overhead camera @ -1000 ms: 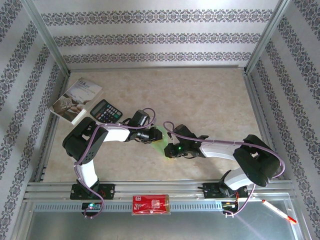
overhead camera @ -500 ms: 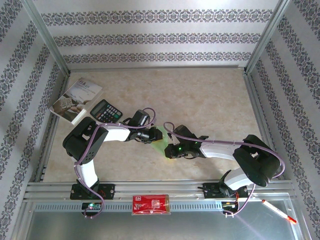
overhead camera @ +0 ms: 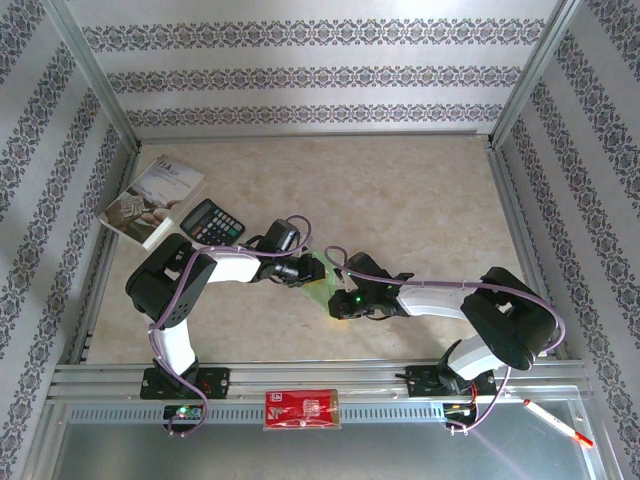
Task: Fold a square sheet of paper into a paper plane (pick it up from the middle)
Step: Fourth fold the wing at the center of the table.
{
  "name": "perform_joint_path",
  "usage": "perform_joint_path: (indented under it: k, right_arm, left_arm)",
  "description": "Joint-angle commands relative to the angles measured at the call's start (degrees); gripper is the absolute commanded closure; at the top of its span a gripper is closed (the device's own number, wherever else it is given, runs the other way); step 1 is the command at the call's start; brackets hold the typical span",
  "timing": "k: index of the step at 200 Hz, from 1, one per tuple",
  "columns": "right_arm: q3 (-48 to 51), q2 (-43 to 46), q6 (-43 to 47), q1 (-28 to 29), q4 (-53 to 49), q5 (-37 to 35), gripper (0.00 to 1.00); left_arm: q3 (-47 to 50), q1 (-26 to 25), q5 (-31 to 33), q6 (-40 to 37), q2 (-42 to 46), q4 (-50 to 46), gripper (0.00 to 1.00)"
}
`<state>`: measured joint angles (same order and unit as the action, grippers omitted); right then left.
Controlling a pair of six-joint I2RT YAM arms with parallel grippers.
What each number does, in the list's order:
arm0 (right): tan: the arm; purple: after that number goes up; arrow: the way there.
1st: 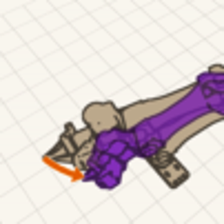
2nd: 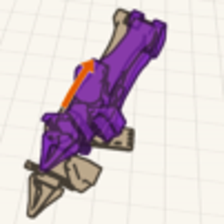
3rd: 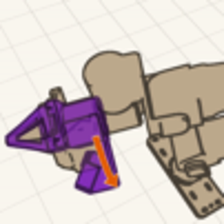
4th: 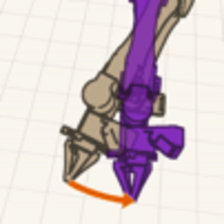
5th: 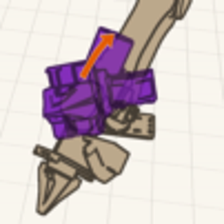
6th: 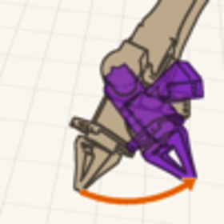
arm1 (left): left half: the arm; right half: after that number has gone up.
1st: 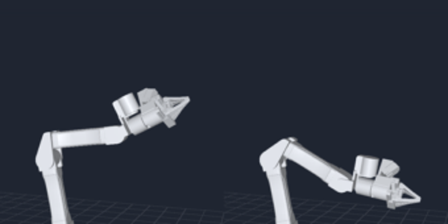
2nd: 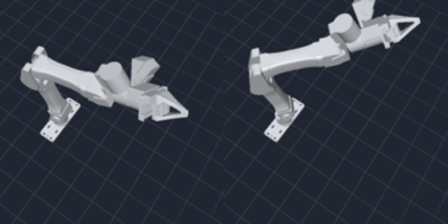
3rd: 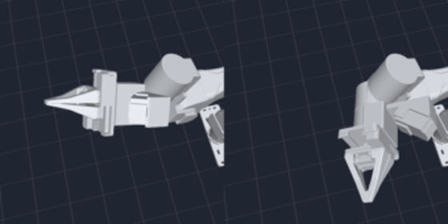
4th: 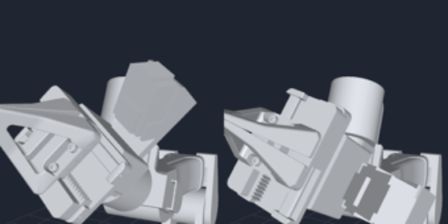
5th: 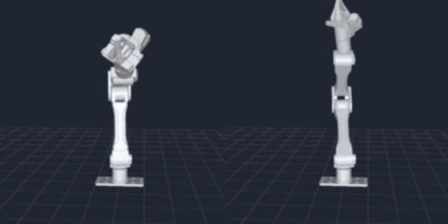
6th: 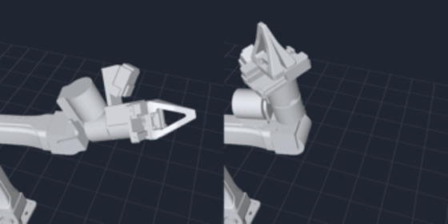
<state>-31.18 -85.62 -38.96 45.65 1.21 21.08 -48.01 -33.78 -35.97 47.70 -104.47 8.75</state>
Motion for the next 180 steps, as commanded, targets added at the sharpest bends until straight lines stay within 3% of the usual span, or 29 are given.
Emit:
perform_joint_path:
  k: [1, 180]
  right_arm:
    - [2.1, -1.2, -1.0, 1.1, -1.5, -1.4, 0.9]
    - [4.5, 2.7, -1.3, 5.0, -7.6, -1.3, 0.9]
  left_arm:
    - [0.8, -0.4, 4.4, -2.0, -3.4, -5.7, 0.75]
    - [0.5, -0.4, 7.7, -4.0, -6.0, -7.4, 0.85]
